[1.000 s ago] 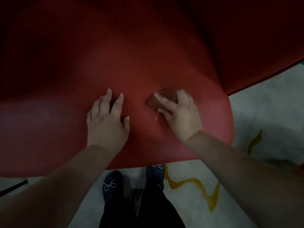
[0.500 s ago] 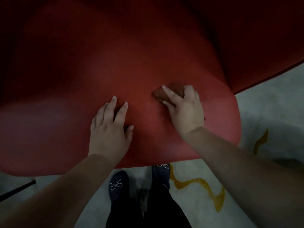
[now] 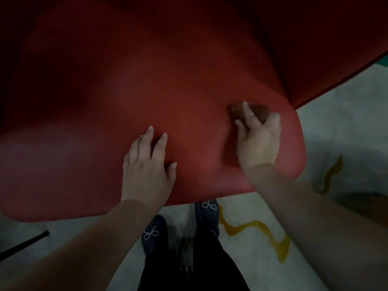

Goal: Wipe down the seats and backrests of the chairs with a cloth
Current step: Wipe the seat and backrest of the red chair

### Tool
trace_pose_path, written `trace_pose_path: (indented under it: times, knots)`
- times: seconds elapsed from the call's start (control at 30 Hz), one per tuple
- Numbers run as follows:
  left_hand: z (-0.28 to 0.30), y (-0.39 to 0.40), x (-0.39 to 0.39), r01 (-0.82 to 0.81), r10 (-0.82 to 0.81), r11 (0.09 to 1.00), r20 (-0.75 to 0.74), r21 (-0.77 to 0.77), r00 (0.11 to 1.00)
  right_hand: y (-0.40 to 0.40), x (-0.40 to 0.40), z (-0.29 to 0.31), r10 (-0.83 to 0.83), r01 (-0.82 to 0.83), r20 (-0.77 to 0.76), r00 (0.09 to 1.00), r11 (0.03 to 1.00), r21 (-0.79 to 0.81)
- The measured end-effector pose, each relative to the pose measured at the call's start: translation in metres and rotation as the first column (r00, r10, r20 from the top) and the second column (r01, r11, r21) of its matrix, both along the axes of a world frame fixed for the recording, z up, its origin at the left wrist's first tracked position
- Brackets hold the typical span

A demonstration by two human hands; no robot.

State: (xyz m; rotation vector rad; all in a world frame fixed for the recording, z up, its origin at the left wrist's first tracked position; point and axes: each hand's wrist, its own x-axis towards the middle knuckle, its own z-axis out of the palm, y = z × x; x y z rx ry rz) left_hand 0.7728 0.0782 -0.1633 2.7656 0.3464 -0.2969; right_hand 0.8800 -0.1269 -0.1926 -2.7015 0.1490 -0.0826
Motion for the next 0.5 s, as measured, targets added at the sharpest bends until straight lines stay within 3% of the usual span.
trace_pose_path:
  times: [0.1,0.2,0.27,0.33,0.4,0.43,0.5]
  knots:
    - [0.000,-0.008,0.000,0.006,-0.006,1.000,0.005,-0.016,1.000,0.033,-0.041,0.003,0.234,-0.234,0.012,0.972,0.971,0.053]
    - [0.000,-0.012,0.001,0.020,-0.020,1.000,0.014,-0.020,1.000,0.026,-0.064,0.003,0.425,-0.425,0.006,0.905,0.905,-0.002]
    - [0.000,-0.012,0.003,0.034,-0.034,0.999,0.013,-0.011,0.999,-0.003,-0.058,0.001,0.339,-0.338,0.016,0.941,0.940,-0.032]
    - [0.000,-0.011,0.008,0.016,-0.016,1.000,0.008,-0.009,1.000,-0.034,-0.051,0.000,0.105,-0.105,0.016,0.994,0.994,-0.022]
    - [-0.001,-0.011,0.013,-0.005,0.005,1.000,0.008,-0.008,1.000,-0.049,-0.053,0.000,-0.121,0.121,-0.025,0.992,0.993,0.006]
    - [-0.001,-0.011,0.015,-0.013,0.013,1.000,0.009,-0.007,1.000,-0.046,-0.058,0.002,-0.143,0.144,-0.033,0.989,0.989,0.020]
    - [-0.002,-0.015,0.020,-0.012,0.012,1.000,0.001,-0.001,1.000,-0.032,-0.073,0.005,-0.004,0.006,-0.027,1.000,0.997,0.077]
